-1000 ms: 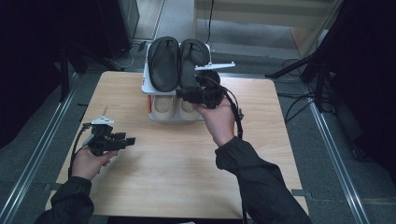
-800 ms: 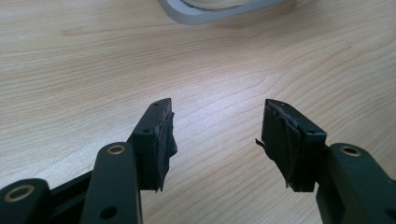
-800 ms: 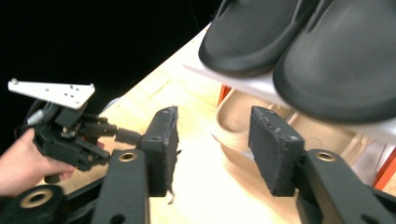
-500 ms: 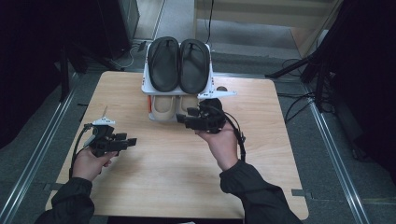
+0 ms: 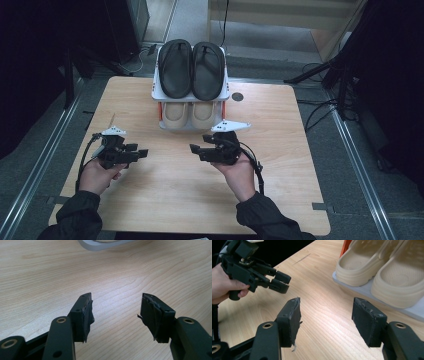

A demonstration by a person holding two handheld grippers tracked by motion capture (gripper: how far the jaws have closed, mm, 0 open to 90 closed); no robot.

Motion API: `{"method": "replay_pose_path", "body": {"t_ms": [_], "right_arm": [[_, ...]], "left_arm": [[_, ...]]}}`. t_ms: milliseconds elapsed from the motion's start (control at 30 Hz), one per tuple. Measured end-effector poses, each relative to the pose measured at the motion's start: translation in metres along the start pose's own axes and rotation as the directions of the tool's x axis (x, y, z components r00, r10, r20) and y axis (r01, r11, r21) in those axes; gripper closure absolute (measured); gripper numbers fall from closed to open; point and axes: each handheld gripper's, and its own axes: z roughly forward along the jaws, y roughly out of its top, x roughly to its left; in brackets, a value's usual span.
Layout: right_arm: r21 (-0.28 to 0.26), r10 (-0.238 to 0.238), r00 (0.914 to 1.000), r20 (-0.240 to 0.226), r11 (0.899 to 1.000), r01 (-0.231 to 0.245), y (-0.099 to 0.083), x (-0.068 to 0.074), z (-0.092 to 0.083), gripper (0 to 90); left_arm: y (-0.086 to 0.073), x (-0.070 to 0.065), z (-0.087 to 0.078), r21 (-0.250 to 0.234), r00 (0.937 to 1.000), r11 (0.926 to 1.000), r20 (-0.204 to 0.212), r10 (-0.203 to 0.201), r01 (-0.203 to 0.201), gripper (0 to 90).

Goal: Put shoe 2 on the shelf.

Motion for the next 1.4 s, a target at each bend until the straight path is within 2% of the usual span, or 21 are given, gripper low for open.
{"method": "replay_pose_path", "body": {"t_ms": [100,333,433,533,600,667,800,867,967,1133,1400], "right_arm": [[0.000,0.003,1.0000,-0.001,1.000,-0.003,-0.009,-0.003,-0.002,41.1],[0.000,0.066,0.9977,-0.016,0.998,-0.066,-0.029,-0.016,-0.007,41.4],[-0.014,0.064,0.9980,-0.002,0.998,-0.064,-0.035,-0.019,-0.009,41.8],[-0.010,0.102,0.9946,-0.019,0.995,-0.102,-0.042,-0.022,-0.010,42.0],[-0.003,0.097,0.9953,-0.011,0.995,-0.097,-0.045,-0.023,-0.011,41.9],[-0.025,0.095,0.9954,-0.007,0.995,-0.095,-0.050,-0.025,-0.013,42.0],[0.007,0.115,0.9933,0.008,0.993,-0.115,-0.057,-0.029,-0.012,41.9],[-0.010,0.113,0.9934,0.015,0.994,-0.113,-0.061,-0.030,-0.012,42.0],[-0.011,0.142,0.9897,0.016,0.990,-0.142,-0.064,-0.034,-0.011,41.9],[0.000,0.138,0.9895,0.042,0.990,-0.139,-0.067,-0.037,-0.008,41.7],[0.014,0.140,0.9890,0.048,0.990,-0.140,-0.068,-0.039,-0.005,41.3]], "left_arm": [[0.000,-0.002,0.001,-0.004,1.0000,1.0000,0.003,0.001,-0.001,43.0],[-0.001,-0.007,0.002,-0.001,0.9999,1.0000,0.013,0.009,-0.009,42.5],[0.000,-0.008,0.003,0.002,0.9997,0.9999,0.019,0.015,-0.015,41.9],[0.000,-0.010,0.003,0.003,0.9996,0.9998,0.023,0.018,-0.018,42.0],[0.000,-0.011,0.004,0.007,0.9994,0.9997,0.024,0.023,-0.023,41.9],[0.000,-0.012,0.005,0.004,0.9994,0.9997,0.025,0.025,-0.025,41.8],[0.000,-0.014,0.005,0.012,0.9989,0.9994,0.034,0.033,-0.033,41.4],[0.000,-0.016,0.006,0.016,0.9986,0.9992,0.039,0.036,-0.036,41.1],[0.000,-0.018,0.007,0.017,0.9982,0.9991,0.047,0.037,-0.038,40.7],[0.000,-0.022,0.009,0.021,0.9974,0.9985,0.051,0.050,-0.051,40.7],[0.000,-0.021,0.011,0.032,0.9970,0.9981,0.058,0.051,-0.053,40.1]]}}
